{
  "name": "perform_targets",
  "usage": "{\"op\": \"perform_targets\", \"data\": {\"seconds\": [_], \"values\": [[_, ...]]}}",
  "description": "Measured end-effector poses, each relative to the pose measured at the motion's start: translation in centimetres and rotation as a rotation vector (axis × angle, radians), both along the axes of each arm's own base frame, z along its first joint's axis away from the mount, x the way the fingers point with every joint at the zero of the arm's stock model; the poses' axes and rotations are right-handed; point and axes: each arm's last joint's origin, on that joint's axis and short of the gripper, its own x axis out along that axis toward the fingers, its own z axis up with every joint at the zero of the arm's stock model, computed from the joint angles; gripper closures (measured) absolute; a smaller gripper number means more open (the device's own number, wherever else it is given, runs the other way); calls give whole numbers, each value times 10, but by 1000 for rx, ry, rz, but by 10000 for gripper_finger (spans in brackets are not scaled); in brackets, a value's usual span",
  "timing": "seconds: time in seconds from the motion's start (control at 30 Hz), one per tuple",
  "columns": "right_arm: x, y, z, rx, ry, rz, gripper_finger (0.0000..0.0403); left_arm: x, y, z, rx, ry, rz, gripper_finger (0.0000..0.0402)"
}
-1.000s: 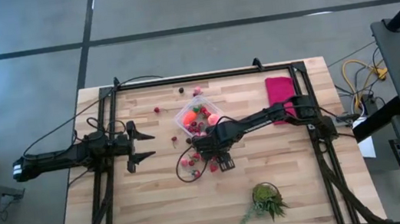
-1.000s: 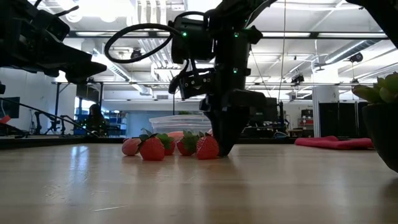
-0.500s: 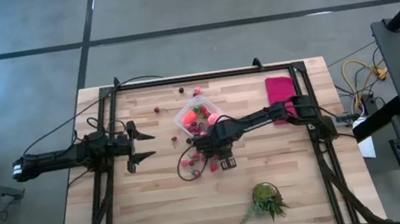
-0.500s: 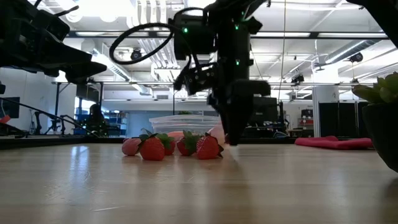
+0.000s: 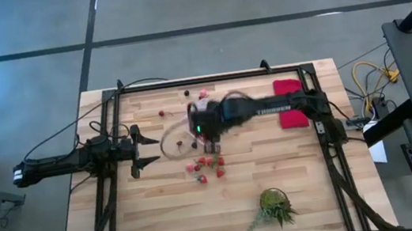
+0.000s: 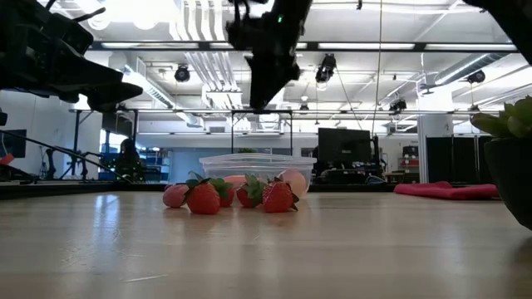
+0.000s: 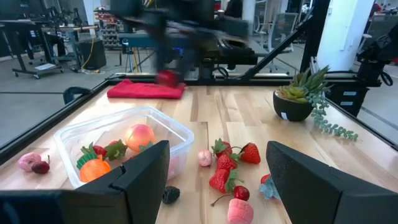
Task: Pick and placing Produce into tupperware
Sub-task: Put the red cherry into the transparent container, then put the red strawberry into the transparent container
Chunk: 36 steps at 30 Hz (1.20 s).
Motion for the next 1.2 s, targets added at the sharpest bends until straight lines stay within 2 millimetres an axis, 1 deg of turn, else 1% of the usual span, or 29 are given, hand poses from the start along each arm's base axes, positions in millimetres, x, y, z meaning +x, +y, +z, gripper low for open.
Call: {"op": "perform_targets", "data": {"seconds": [0.03,0.1,0.17,0.23,0.3,0.43,0.53,0.63,0.7,0.77,0.83,0.97,1.03,1.1,1.2], "values": [[0,-13,0,13,-7,-56,290,0,0,0,0,1,0,146],[0,-35,-8,57,3,-137,283,0,0,0,0,1,0,146],[0,-53,-20,127,19,-192,272,0,0,0,0,1,0,146],[0,-63,-27,190,30,-224,258,0,0,0,0,0,0,146],[2,-63,-32,217,34,-233,243,0,0,0,0,1,-1,146],[5,-54,-32,222,21,-224,208,0,0,0,0,1,0,146],[3,-43,-28,240,59,-194,187,0,0,0,0,0,0,146],[-3,-21,-22,287,143,-141,172,0,0,0,0,1,0,146],[-8,-4,-23,341,203,-153,166,0,0,0,0,1,0,146],[-9,11,-30,396,245,-197,164,0,0,0,0,0,0,146],[-8,24,-39,407,261,-251,164,0,0,0,0,1,0,146],[-1,43,-55,434,190,-344,168,0,0,0,0,2,0,146],[0,50,-62,399,156,-405,172,0,0,0,0,2,-1,146],[-3,54,-67,336,152,-477,174,0,0,0,0,3,0,146],[-7,56,-78,315,157,-602,176,0,0,0,0,2,0,146]]}}
